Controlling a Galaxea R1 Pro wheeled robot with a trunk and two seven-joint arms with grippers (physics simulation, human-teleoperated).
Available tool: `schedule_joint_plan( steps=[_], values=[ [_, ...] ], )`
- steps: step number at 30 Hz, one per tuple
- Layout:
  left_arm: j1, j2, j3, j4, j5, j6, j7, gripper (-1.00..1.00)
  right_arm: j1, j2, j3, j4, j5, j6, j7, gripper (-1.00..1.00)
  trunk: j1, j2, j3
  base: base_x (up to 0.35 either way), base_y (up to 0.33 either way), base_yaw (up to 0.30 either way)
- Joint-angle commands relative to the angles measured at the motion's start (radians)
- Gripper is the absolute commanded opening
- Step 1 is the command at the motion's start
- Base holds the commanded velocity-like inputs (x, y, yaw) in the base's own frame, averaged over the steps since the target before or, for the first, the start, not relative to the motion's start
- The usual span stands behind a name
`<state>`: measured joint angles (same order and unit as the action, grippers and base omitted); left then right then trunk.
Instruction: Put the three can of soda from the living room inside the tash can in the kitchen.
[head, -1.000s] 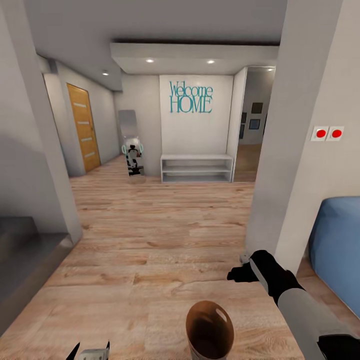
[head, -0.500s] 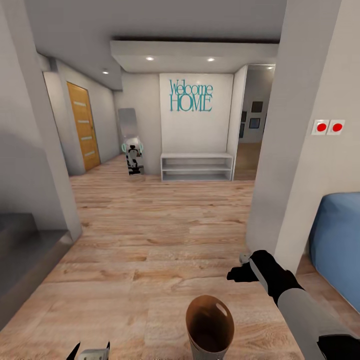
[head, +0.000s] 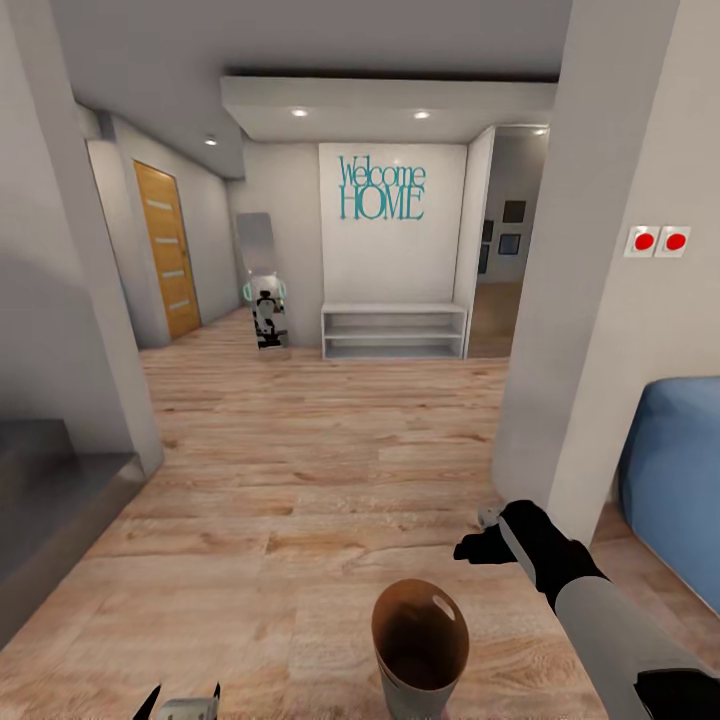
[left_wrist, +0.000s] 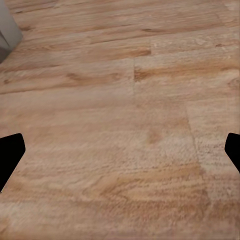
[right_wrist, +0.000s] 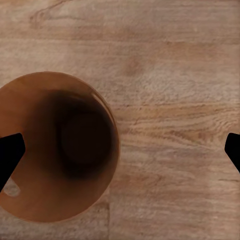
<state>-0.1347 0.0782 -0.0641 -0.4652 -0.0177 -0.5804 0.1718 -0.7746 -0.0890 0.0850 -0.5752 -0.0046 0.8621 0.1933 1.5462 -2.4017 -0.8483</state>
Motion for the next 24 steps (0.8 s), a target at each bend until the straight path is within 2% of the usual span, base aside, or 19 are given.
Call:
schedule_joint_plan(
  steps=[1,14,19,24],
  values=[
    [0.000,0.000,0.000,0.000,0.000,0.000,0.000,1.00,0.000,0.000,0.000,0.000,0.000,0.000,0.000,1.00,0.004,-0.007,-0.003,0.000,0.000,0.000],
    [-0.001,0.002,0.005,-0.001,0.006,0.007,-0.001,1.00,0.000,0.000,0.000,0.000,-0.001,0.000,0.000,1.00,0.054,-0.098,-0.044,0.000,0.000,0.000],
    [-0.013,0.003,0.009,-0.008,0.012,0.023,0.000,1.00,0.000,0.000,0.000,0.000,-0.001,0.000,0.000,1.00,0.056,-0.099,-0.063,0.000,0.000,0.000],
    [-0.089,0.005,0.011,-0.013,0.016,0.101,0.001,1.00,0.000,0.001,0.001,0.000,-0.001,0.000,0.000,1.00,0.058,-0.101,-0.083,0.000,0.000,0.000]
  ],
)
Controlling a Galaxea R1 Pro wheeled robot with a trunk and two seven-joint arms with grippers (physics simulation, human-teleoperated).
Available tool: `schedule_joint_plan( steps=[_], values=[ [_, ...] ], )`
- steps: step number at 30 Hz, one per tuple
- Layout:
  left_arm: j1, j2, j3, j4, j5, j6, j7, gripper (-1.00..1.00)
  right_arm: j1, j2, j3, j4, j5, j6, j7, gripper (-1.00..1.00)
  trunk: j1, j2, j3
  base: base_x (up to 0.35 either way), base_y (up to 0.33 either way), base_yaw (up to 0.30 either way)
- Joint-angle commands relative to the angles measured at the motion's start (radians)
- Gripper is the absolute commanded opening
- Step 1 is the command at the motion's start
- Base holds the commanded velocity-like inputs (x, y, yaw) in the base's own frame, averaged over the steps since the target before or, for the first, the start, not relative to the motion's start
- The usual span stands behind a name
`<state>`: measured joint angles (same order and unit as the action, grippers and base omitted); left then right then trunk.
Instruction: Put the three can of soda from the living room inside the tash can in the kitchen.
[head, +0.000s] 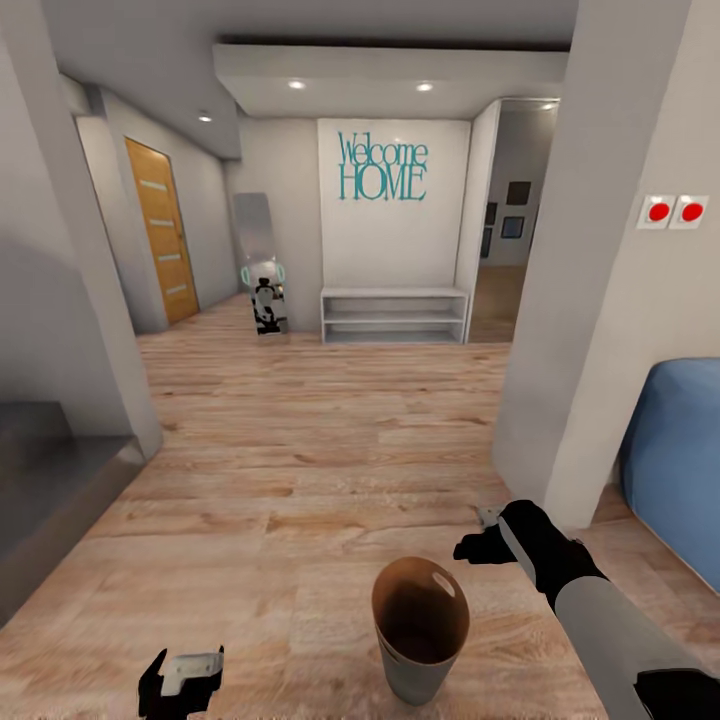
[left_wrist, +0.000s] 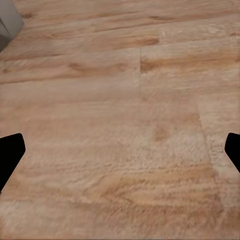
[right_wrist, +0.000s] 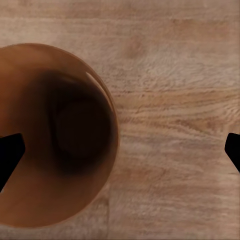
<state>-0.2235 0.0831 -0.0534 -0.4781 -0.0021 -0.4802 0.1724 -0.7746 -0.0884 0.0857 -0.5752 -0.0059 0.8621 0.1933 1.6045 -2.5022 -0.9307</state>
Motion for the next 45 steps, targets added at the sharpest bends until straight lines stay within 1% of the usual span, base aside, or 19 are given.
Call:
schedule_joint_plan(
  steps=[1,4,6,7,9,13,16,20,32,45],
  values=[
    [-0.019,0.001,0.000,0.000,0.001,0.020,0.000,1.00,0.000,0.000,0.000,0.000,0.000,0.000,0.000,1.00,0.000,0.000,-0.004,0.000,0.000,0.000],
    [-0.078,0.003,0.002,0.003,0.003,0.074,-0.014,1.00,0.000,0.000,0.000,0.000,0.000,0.000,0.000,1.00,0.002,-0.001,-0.016,0.000,0.000,0.000],
    [-0.114,0.003,0.004,0.006,0.005,0.099,-0.045,1.00,0.000,0.000,0.000,0.000,0.000,0.000,0.000,1.00,0.003,-0.002,-0.023,0.000,0.000,0.000],
    [-0.157,0.003,0.004,0.003,0.018,0.121,-0.131,1.00,0.000,0.000,0.000,0.001,0.000,0.000,-0.001,1.00,0.003,-0.002,-0.023,0.000,0.000,0.000],
    [-0.167,0.001,0.003,-0.001,0.020,0.122,-0.159,1.00,0.000,0.000,0.000,0.001,0.000,0.000,-0.001,1.00,0.003,-0.002,-0.023,0.000,0.000,0.000],
    [-0.178,-0.001,0.002,-0.028,0.021,0.120,-0.186,1.00,0.000,0.003,0.000,0.001,0.000,0.000,-0.001,1.00,0.003,-0.002,-0.023,0.000,0.000,0.000],
    [-0.181,-0.001,0.003,-0.056,0.022,0.121,-0.193,1.00,0.000,0.008,0.000,0.001,0.001,0.000,-0.002,1.00,0.003,-0.002,-0.023,0.000,0.000,0.000],
    [-0.182,0.001,0.003,-0.074,0.021,0.122,-0.201,1.00,0.000,0.014,0.001,0.001,0.001,0.000,-0.005,1.00,0.003,-0.002,-0.023,0.042,0.000,0.000],
    [-0.176,0.004,0.003,-0.089,0.022,0.120,-0.203,1.00,0.001,0.018,0.026,0.000,0.001,0.000,-0.009,1.00,0.003,-0.002,-0.023,0.199,0.000,0.000],
    [-0.173,0.001,0.003,-0.092,0.020,0.118,-0.203,1.00,0.001,0.018,0.030,0.000,0.001,0.000,-0.009,1.00,0.003,-0.002,-0.023,0.027,0.000,0.000]
  ],
)
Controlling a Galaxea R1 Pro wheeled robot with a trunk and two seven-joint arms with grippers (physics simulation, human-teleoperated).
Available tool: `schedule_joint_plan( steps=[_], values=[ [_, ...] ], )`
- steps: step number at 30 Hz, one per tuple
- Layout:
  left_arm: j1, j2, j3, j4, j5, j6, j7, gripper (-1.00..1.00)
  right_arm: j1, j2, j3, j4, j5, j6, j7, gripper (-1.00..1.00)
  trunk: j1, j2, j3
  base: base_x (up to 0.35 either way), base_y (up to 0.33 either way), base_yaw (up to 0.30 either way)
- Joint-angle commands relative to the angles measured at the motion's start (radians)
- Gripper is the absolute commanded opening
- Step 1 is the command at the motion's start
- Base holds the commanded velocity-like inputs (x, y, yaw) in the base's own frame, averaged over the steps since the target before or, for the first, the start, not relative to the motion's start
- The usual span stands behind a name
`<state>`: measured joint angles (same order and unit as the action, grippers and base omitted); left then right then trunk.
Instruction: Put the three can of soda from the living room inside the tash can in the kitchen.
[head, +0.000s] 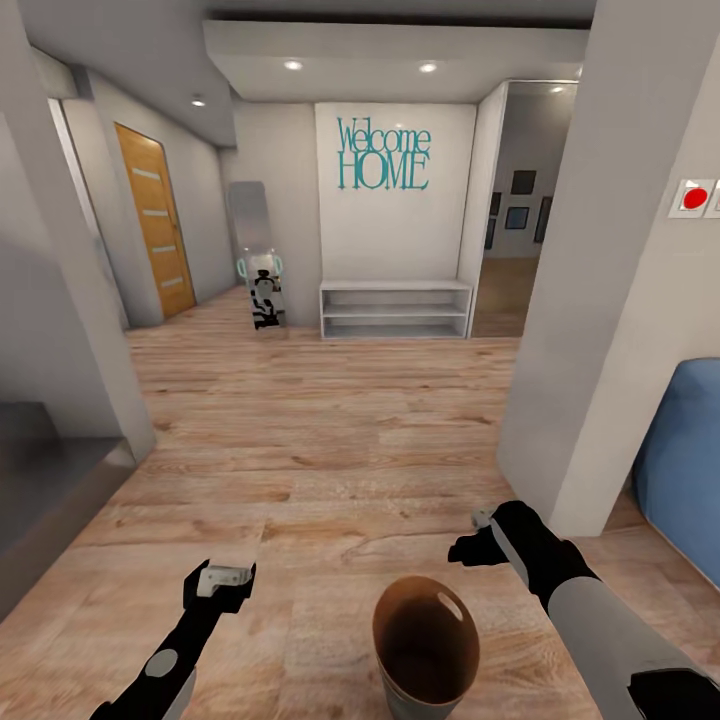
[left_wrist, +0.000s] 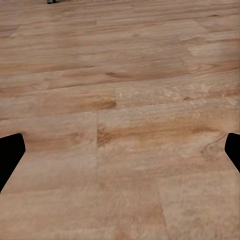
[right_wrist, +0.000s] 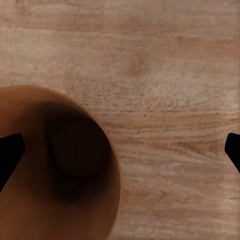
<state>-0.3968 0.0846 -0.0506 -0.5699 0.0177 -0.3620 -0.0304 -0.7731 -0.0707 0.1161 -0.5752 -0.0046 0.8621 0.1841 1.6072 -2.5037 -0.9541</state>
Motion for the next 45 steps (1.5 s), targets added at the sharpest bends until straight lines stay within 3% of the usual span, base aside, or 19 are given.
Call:
schedule_joint_plan(
  steps=[1,7,45],
  values=[
    [0.000,0.000,0.000,-0.001,0.000,0.000,0.000,1.00,0.000,0.000,0.000,0.000,0.000,0.000,0.000,1.00,0.000,0.000,0.000,0.004,0.000,0.000],
    [0.000,0.000,0.001,-0.001,0.007,0.001,0.001,1.00,0.000,0.001,0.000,0.000,-0.001,0.000,0.000,1.00,0.000,0.000,0.000,0.002,0.000,0.000],
    [-0.001,0.000,0.000,0.006,0.001,0.001,-0.008,1.00,0.000,0.012,0.002,0.000,-0.001,0.000,0.003,1.00,0.017,-0.009,-0.147,0.000,0.000,0.000]
  ],
)
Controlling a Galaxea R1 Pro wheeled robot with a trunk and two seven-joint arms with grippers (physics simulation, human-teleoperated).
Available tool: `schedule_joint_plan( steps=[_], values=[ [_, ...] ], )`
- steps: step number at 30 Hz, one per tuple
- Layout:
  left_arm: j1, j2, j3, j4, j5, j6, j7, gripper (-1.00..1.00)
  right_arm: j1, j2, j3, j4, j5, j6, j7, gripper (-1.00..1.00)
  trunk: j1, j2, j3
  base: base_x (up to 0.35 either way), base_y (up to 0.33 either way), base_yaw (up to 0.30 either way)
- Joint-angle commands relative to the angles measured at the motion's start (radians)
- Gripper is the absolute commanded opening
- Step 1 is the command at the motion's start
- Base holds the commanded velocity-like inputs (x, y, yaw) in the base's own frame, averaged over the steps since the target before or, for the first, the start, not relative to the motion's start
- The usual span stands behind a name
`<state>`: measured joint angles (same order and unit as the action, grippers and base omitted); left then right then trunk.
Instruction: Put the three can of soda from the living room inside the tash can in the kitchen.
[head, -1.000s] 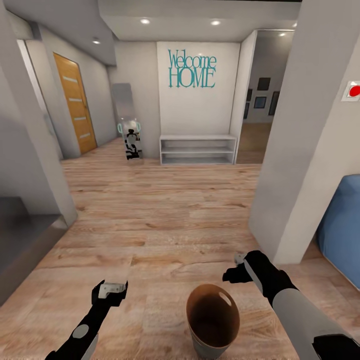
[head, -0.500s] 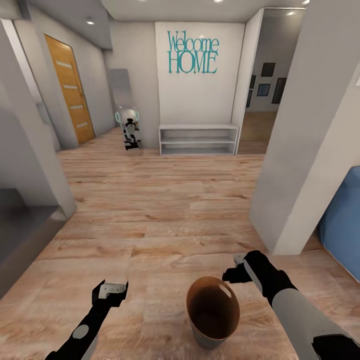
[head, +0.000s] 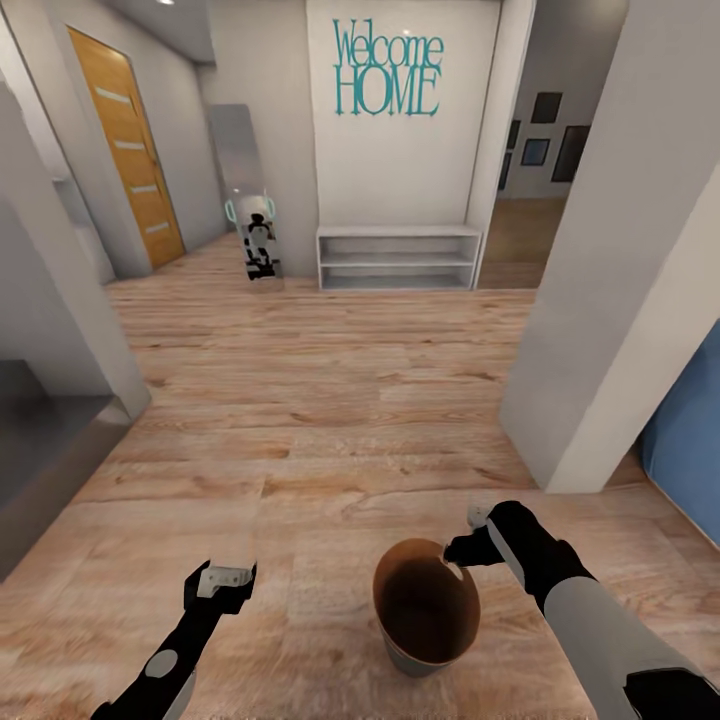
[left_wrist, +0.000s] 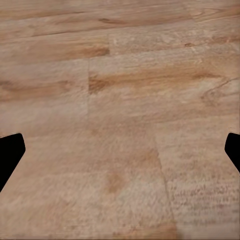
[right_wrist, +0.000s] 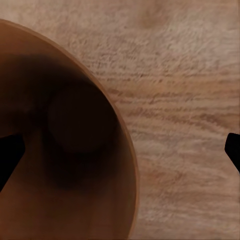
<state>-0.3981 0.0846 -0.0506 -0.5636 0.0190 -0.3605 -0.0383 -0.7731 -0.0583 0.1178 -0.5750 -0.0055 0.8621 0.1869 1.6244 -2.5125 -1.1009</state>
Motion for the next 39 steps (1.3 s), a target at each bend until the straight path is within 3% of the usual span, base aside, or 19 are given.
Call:
schedule_joint_plan(
  steps=[1,7,14,32,39],
  values=[
    [0.000,0.000,0.000,0.000,0.001,0.000,0.000,1.00,0.000,0.000,0.000,0.000,0.000,0.000,0.001,1.00,0.000,0.000,-0.004,0.000,0.000,0.000],
    [0.000,0.000,0.000,0.000,0.002,0.000,0.000,1.00,0.000,0.001,-0.001,0.000,0.001,0.000,0.001,1.00,0.003,-0.002,-0.027,0.000,0.000,0.000],
    [0.000,0.000,0.000,0.000,0.005,0.000,0.001,1.00,0.000,0.002,-0.001,0.000,0.000,0.000,0.002,1.00,0.003,-0.002,-0.027,0.000,0.000,0.000],
    [-0.001,0.000,-0.001,0.001,-0.003,0.000,0.000,1.00,0.000,0.002,-0.001,0.000,0.001,0.000,0.003,1.00,0.011,-0.006,-0.097,0.000,0.000,0.000],
    [0.001,-0.001,0.000,0.000,-0.002,0.000,0.001,1.00,0.000,0.002,-0.001,0.000,0.001,0.000,0.003,1.00,0.011,-0.006,-0.097,0.000,0.000,0.000]
  ],
)
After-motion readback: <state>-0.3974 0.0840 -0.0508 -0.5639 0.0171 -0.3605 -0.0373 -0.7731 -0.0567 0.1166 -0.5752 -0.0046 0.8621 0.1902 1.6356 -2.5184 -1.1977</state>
